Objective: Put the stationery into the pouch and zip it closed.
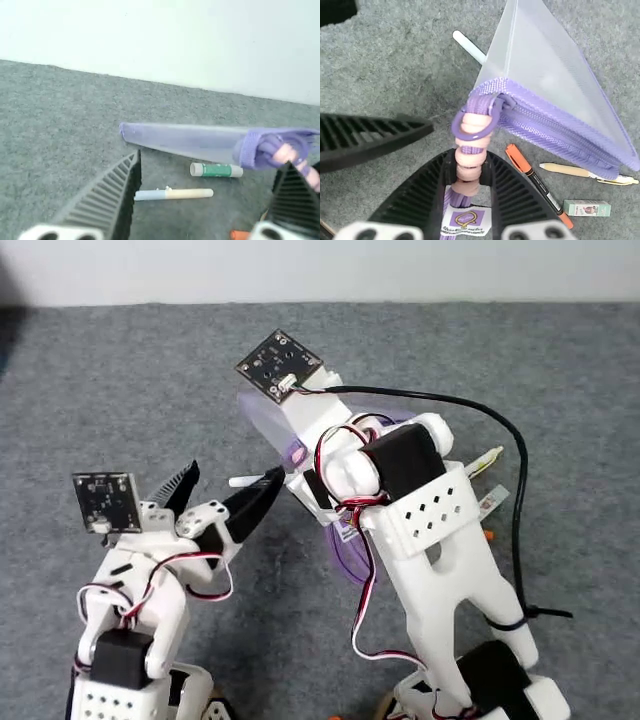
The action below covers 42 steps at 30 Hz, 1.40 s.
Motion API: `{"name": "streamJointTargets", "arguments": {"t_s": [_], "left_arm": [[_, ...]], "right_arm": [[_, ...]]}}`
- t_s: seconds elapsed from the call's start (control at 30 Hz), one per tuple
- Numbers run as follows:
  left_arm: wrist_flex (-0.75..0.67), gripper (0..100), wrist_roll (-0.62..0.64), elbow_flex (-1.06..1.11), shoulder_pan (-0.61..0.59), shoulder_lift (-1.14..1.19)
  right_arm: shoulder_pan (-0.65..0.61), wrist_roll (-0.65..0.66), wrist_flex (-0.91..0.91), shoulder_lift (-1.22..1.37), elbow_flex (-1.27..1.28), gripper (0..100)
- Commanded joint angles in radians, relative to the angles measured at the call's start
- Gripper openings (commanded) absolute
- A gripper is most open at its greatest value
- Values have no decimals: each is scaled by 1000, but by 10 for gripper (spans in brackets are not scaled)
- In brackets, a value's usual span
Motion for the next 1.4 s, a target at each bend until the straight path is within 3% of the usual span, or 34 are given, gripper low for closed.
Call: {"name": "streamJointTargets", "arguments": {"t_s": [0.0, 0.2, 0.4, 0.57, 0.93, 1.37], "left_arm": [[-38, 397, 12, -102, 2, 94], [-25, 397, 28, -188, 2, 216], [124, 397, 28, -191, 29, 218], [199, 397, 29, -191, 114, 216], [186, 397, 32, -191, 146, 216], [9, 397, 83, -70, 137, 226]], "right_arm": [[-22, 14, 39, -67, 8, 8], [-36, 14, 27, -150, 146, 8], [15, 18, 33, -194, 169, 8], [33, 129, 31, -205, 207, 8], [25, 147, 27, -205, 207, 8], [25, 149, 38, -300, 275, 8]]}}
